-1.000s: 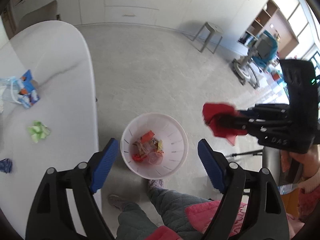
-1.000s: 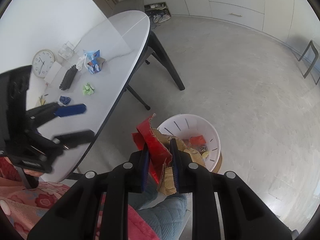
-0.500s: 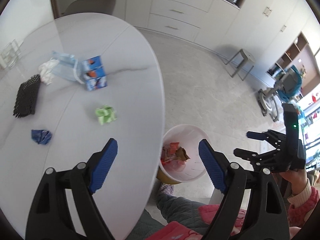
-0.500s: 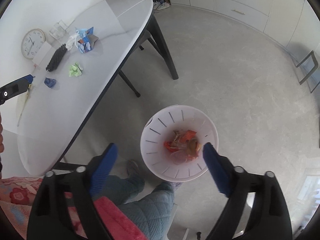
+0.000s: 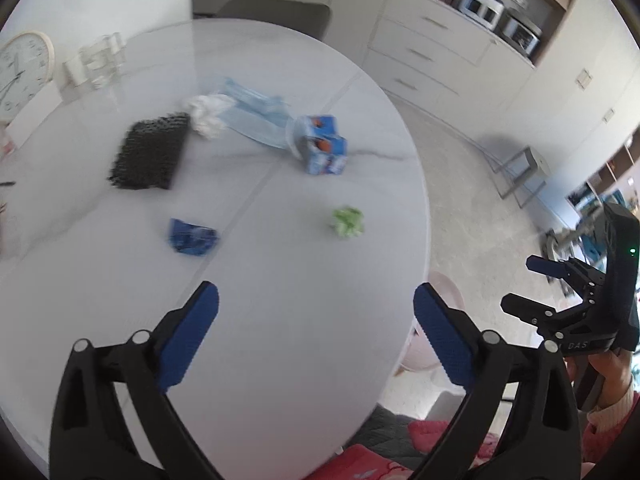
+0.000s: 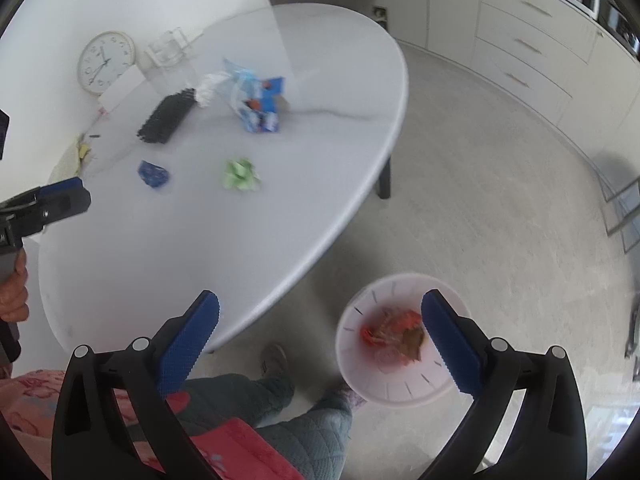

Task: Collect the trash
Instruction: 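Move both tools back over the table toward the black mesh pad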

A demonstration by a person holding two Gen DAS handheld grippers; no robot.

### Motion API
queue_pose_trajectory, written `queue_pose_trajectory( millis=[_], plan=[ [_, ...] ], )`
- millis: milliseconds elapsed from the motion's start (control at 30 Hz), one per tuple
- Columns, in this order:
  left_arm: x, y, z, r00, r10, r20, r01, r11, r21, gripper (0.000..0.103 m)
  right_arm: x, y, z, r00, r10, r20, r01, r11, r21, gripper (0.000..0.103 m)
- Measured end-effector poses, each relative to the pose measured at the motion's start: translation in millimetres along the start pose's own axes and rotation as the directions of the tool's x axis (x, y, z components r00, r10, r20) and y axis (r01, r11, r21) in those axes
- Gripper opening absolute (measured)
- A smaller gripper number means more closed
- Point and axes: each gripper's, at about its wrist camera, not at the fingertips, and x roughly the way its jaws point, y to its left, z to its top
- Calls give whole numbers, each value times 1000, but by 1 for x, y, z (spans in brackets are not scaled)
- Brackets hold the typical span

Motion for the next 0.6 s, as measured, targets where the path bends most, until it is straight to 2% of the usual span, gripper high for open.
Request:
queue_pose_trajectory(
  millis=[167,333,600],
  plan=[
    [-19,48,-8,998,51,25,-50,998,-41,94,10,51,33,999,30,40,-28,999,-43,100],
    [-32,95,-18,994,101,33,-98,993,-59,95,27,88,59,998,47,51,-45,998,-31,100],
    [-34,143,-23,993,116,17,-113,985,-132,95,47,126,79,998,62,25,-61,998,-36,100]
  ],
)
